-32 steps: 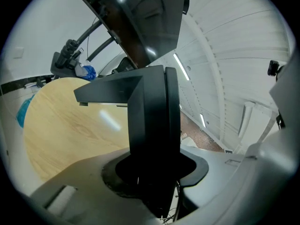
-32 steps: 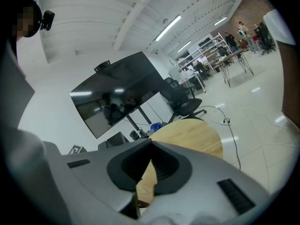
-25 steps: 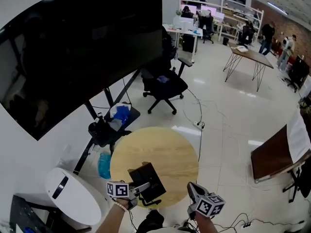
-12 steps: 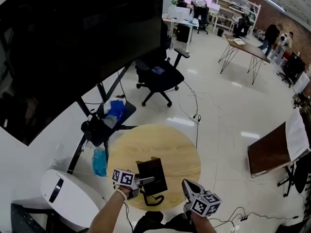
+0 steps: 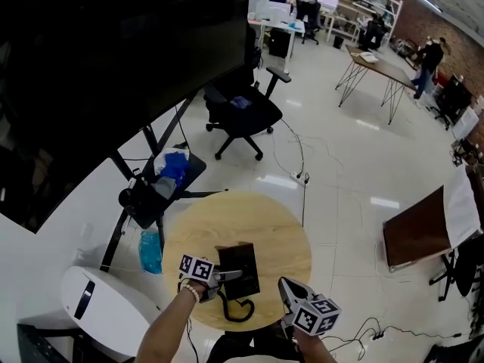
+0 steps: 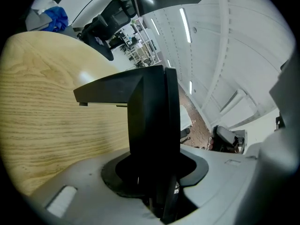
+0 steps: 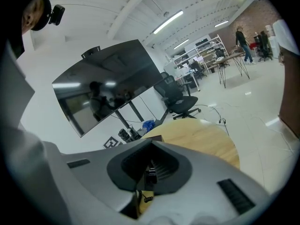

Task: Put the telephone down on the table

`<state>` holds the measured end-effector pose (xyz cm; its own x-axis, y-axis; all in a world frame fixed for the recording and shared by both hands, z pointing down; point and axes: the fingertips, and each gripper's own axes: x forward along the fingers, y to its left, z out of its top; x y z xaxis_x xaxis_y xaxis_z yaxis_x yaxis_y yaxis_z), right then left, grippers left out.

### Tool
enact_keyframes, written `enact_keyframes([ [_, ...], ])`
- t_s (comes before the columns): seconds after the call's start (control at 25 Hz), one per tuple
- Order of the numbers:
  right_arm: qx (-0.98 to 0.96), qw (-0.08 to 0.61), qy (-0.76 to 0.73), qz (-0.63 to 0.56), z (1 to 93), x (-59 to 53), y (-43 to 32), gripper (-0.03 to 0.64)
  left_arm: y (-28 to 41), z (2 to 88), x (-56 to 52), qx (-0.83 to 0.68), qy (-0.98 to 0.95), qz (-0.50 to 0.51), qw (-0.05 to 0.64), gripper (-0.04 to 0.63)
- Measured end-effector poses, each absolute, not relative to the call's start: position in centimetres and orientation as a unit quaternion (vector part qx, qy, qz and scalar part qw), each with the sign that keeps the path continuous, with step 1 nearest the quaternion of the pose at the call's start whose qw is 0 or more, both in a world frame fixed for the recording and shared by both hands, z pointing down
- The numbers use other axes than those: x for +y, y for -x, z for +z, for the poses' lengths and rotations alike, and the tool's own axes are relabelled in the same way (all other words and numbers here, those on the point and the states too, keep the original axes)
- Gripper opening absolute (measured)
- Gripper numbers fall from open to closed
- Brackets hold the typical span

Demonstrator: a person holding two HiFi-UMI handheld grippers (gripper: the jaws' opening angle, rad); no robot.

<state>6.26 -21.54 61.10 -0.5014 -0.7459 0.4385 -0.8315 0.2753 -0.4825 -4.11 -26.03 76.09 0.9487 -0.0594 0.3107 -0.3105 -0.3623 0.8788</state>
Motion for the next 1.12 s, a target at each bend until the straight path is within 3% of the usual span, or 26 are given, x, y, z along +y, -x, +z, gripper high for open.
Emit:
enact_keyframes([
  [1.12, -0.797, 0.069, -0.474, 0.368, 62.9, -25.4, -7.6, 0.009, 3.1, 79.9, -27.2, -0.151, -0.804, 0.168, 0.55, 0.191],
])
